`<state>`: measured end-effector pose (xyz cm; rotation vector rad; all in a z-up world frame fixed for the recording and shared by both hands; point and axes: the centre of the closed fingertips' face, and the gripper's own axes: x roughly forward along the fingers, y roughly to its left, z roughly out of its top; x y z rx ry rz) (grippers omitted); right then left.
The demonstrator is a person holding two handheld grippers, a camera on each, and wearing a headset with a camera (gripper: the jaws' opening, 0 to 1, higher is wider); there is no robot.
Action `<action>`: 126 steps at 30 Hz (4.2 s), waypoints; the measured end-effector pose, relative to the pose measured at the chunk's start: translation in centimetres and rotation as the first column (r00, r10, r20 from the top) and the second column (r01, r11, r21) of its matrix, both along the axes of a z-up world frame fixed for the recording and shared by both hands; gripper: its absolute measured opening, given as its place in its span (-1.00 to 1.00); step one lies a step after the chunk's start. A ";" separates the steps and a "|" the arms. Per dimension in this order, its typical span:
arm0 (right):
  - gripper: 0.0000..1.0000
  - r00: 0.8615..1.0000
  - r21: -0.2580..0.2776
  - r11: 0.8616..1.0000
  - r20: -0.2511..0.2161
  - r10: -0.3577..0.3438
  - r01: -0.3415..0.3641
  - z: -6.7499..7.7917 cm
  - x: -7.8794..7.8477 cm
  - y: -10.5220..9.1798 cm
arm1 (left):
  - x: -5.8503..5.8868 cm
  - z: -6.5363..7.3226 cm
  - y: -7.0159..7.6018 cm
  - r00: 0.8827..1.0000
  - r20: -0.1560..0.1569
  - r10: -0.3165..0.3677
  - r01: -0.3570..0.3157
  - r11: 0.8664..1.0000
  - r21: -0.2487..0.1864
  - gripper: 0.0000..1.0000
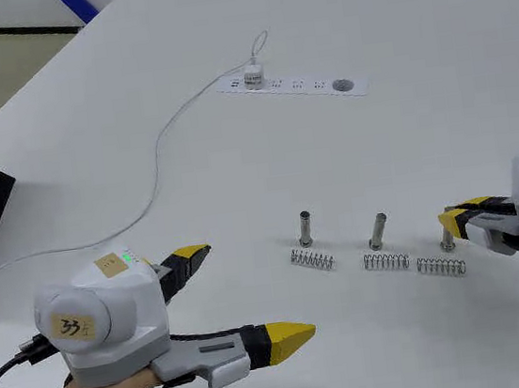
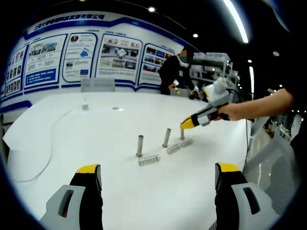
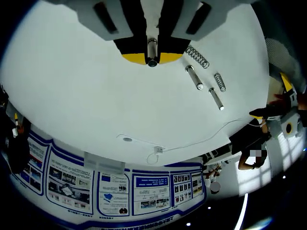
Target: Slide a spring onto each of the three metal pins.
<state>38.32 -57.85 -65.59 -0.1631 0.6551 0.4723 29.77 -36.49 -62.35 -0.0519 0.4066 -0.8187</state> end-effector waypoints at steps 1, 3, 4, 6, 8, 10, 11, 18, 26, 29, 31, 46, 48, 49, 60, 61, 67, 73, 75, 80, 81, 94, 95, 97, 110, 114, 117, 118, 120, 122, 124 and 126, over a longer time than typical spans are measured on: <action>-0.84 1.000 0.000 1.000 0.002 0.001 -0.001 0.0 -0.1 0.0 | 0.0 0.0 0.0 1.000 0.001 0.002 -0.002 1.000 0.001 1.00; -0.84 1.000 -0.006 1.000 0.018 0.009 -0.009 0.0 -0.2 0.1 | 0.0 0.0 0.1 1.000 0.004 0.006 -0.006 1.000 0.002 1.00; -0.84 0.999 -0.013 1.000 0.034 0.016 -0.016 0.1 -0.2 0.1 | 0.1 0.1 0.2 1.000 0.006 0.008 -0.008 1.000 0.001 1.00; -0.84 0.999 -0.002 1.000 0.039 0.006 -0.006 0.1 -0.4 0.1 | 0.2 0.1 0.3 1.000 0.010 0.011 -0.011 1.000 0.005 1.00; -0.84 0.999 0.007 1.000 0.053 0.013 -0.013 0.1 -0.6 0.2 | 0.1 0.0 0.3 1.000 0.008 0.012 -0.012 1.000 0.009 1.00; -0.83 0.997 -0.005 1.000 0.069 0.020 -0.020 0.0 -0.6 0.2 | 0.1 0.0 0.3 1.000 0.008 0.011 -0.011 1.000 0.012 1.00; -0.83 0.997 -0.011 1.000 0.073 0.020 -0.019 0.0 -0.7 0.1 | 0.1 0.0 0.3 1.000 0.008 0.010 -0.010 1.000 0.011 1.00; -0.83 0.993 -0.030 1.000 0.115 0.009 -0.005 0.0 -1.0 -0.2 | 0.0 0.2 0.2 1.000 0.008 0.006 -0.006 1.000 -0.003 1.00; -0.82 0.992 -0.003 0.999 0.114 -0.045 0.045 -0.2 -1.1 -0.8 | 0.0 0.0 0.2 1.000 0.005 0.006 -0.006 1.000 0.005 1.00; -0.82 0.994 0.012 0.998 0.093 -0.059 0.059 -0.4 -1.3 -0.9 | -0.2 -0.3 -0.1 1.000 0.001 -0.010 0.010 1.000 0.018 1.00; -0.82 0.995 0.011 0.998 0.087 -0.055 0.054 -0.5 -1.3 -0.9 | -0.3 -0.3 -0.1 1.000 0.001 -0.015 0.015 1.000 0.020 1.00; -0.53 0.994 0.070 0.997 0.105 0.033 -0.041 0.5 -2.6 -2.2 | -0.3 -0.4 0.0 1.000 -0.006 -0.008 0.008 1.000 0.024 1.00; -0.52 0.991 0.072 0.990 0.063 0.115 -0.119 -0.4 -3.4 -2.0 | -0.3 -0.6 0.0 1.000 -0.012 -0.010 0.010 1.000 0.029 1.00; -0.52 0.987 0.069 0.984 0.027 0.161 -0.163 -1.1 -3.9 -1.9 | -0.3 -0.7 0.0 1.000 -0.015 -0.012 0.012 0.999 0.030 1.00; -0.53 0.950 0.067 0.949 -0.015 0.311 -0.309 -2.7 -4.3 0.4 | -0.1 -1.0 0.4 1.000 -0.030 0.004 -0.003 1.000 0.031 1.00; -0.54 0.948 0.073 0.946 -0.023 0.317 -0.315 -2.8 -4.4 0.6 | -0.1 -1.1 0.4 1.000 -0.031 0.004 -0.003 0.999 0.031 1.00; -0.57 0.933 0.051 0.933 -0.031 0.359 -0.357 -3.4 -4.6 1.1 | -0.2 -1.4 0.3 0.999 -0.040 -0.001 0.003 0.999 0.041 1.00; -0.68 0.918 0.044 0.918 -0.018 0.396 -0.395 -3.4 -4.7 1.3 | -0.4 -1.6 0.2 0.999 -0.047 -0.007 0.009 0.999 0.047 1.00; -0.69 0.909 0.035 0.909 -0.024 0.415 -0.415 -3.6 -4.8 1.4 | -0.4 -1.6 0.2 0.999 -0.048 -0.009 0.011 0.999 0.047 1.00; -0.68 0.896 0.002 0.897 -0.044 0.441 -0.442 -4.4 -5.0 1.1 | -0.4 -1.6 0.3 0.999 -0.047 -0.007 0.010 0.998 0.054 1.00; -0.68 0.897 0.004 0.899 -0.054 0.438 -0.439 -4.5 -5.0 1.0 | -0.4 -1.6 0.3 0.999 -0.047 -0.005 0.008 0.999 0.053 1.00; -0.80 0.897 -0.037 0.896 -0.030 0.442 -0.443 -4.4 -5.0 0.7 | -0.6 -2.3 0.3 0.998 -0.067 -0.012 0.018 0.996 0.083 1.00; -0.80 0.899 -0.036 0.899 -0.028 0.437 -0.437 -4.4 -5.0 0.7 | -0.6 -2.3 0.3 0.998 -0.065 -0.013 0.019 0.996 0.084 1.00; -0.80 0.905 -0.002 0.905 -0.011 0.425 -0.425 -3.6 -5.2 0.7 | -0.6 -2.1 0.2 0.998 -0.057 -0.015 0.020 0.997 0.081 1.00; -0.80 0.892 -0.031 0.900 0.120 0.435 -0.435 2.8 -6.0 -0.2 | -0.8 0.8 -0.9 0.998 0.016 -0.055 0.054 0.997 0.049 0.95; -0.80 0.859 -0.070 0.872 0.152 0.489 -0.485 5.2 -6.8 0.7 | -0.6 3.1 -2.4 0.993 0.073 -0.089 0.087 0.996 0.038 0.93; -0.80 0.829 -0.097 0.850 0.188 0.527 -0.518 7.1 -7.4 1.7 | -0.7 5.0 -4.2 0.982 0.116 -0.152 0.151 0.988 0.021 0.83; -0.80 0.823 -0.103 0.846 0.195 0.534 -0.524 7.5 -7.6 1.9 | -0.8 5.3 -4.8 0.977 0.121 -0.174 0.172 0.985 0.022 0.79; -0.80 0.794 -0.128 0.821 0.210 0.570 -0.556 8.7 -8.3 2.7 | -0.8 6.4 -6.4 0.964 0.145 -0.222 0.219 0.975 0.033 0.76; -0.80 0.766 -0.154 0.797 0.220 0.604 -0.585 9.8 -9.1 3.4 | -1.0 7.5 -8.0 0.947 0.174 -0.271 0.269 0.962 0.040 0.72; -0.80 0.734 -0.176 0.767 0.221 0.642 -0.618 10.7 -10.2 4.2 | -1.4 8.7 -9.6 0.926 0.204 -0.319 0.320 0.947 0.031 0.66; -0.80 0.705 -0.203 0.741 0.226 0.672 -0.641 11.3 -10.9 4.7 | -2.1 9.6 -10.9 0.904 0.216 -0.368 0.374 0.927 0.011 0.57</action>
